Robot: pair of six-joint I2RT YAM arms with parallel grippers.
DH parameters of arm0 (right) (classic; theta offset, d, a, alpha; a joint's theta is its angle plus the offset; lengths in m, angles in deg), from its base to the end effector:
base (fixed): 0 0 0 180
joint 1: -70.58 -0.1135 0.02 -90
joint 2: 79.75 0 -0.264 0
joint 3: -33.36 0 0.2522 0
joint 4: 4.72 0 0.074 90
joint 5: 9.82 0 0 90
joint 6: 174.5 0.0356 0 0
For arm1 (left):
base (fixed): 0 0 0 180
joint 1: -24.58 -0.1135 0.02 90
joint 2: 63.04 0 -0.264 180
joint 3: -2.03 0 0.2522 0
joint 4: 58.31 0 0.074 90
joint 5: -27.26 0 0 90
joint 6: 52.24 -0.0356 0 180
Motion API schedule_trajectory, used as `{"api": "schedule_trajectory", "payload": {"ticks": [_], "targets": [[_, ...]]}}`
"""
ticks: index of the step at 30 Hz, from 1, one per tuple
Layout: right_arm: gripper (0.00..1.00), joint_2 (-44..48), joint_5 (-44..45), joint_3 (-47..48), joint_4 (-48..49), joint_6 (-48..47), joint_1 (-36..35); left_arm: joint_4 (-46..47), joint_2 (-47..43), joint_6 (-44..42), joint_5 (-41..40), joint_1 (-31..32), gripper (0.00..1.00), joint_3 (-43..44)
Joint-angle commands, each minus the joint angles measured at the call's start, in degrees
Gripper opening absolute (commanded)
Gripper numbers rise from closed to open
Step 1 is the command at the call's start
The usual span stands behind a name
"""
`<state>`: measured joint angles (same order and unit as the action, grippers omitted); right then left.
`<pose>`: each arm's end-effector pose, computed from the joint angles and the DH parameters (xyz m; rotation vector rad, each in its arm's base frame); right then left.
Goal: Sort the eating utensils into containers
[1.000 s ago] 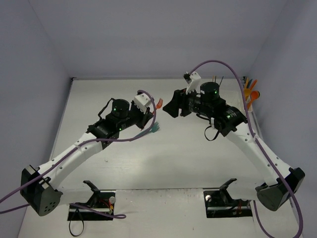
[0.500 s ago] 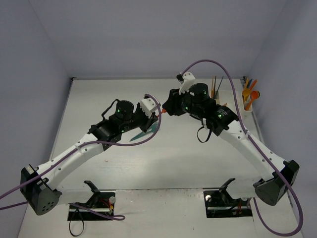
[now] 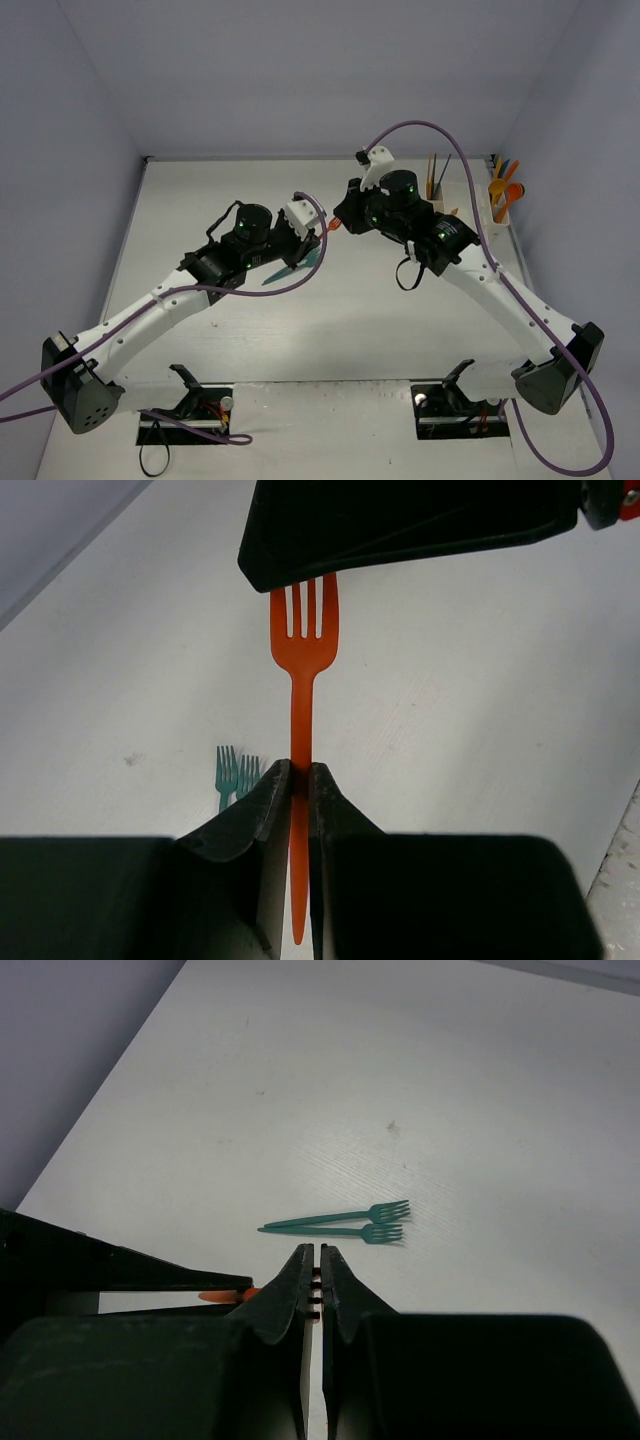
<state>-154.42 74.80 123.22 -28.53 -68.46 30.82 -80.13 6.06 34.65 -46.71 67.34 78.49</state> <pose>0.2299 0.1956 0.4178 -0.4377 1.7331 0.7928 0.1994 -0.1978 0.3654 0.9147 1.6392 -0.7376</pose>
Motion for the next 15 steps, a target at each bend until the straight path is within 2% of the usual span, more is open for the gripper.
{"api": "schedule_trajectory", "payload": {"ticks": [1,2,4,5,7,10,15], "targets": [[0.00,1.12,2.97,-0.15,3.89,-1.63,-1.01,1.67,-0.69,-0.62,-0.52,0.39,0.16,3.75],[0.00,1.45,3.80,-0.29,3.89,-2.23,-1.15,1.58,-0.65,-0.39,-0.89,0.39,0.30,3.62],[0.00,2.21,5.53,-0.51,3.89,-3.30,-1.11,1.23,-0.62,0.21,-2.16,0.38,0.42,3.38],[0.00,2.53,7.36,-0.51,3.89,-3.85,-1.11,0.94,-0.55,0.67,-3.21,0.31,0.53,3.30],[0.00,3.65,11.26,-0.55,3.79,-5.57,-1.18,0.94,-0.77,2.13,-5.20,0.37,0.66,2.76],[0.00,5.61,21.04,-0.76,3.72,-8.60,-1.11,0.86,-1.27,6.06,-13.07,0.16,0.74,1.21],[0.00,7.58,42.09,-0.72,3.91,-16.47,-0.25,-1.93,-2.18,12.83,-25.16,-1.18,0.80,-1.29]]}}
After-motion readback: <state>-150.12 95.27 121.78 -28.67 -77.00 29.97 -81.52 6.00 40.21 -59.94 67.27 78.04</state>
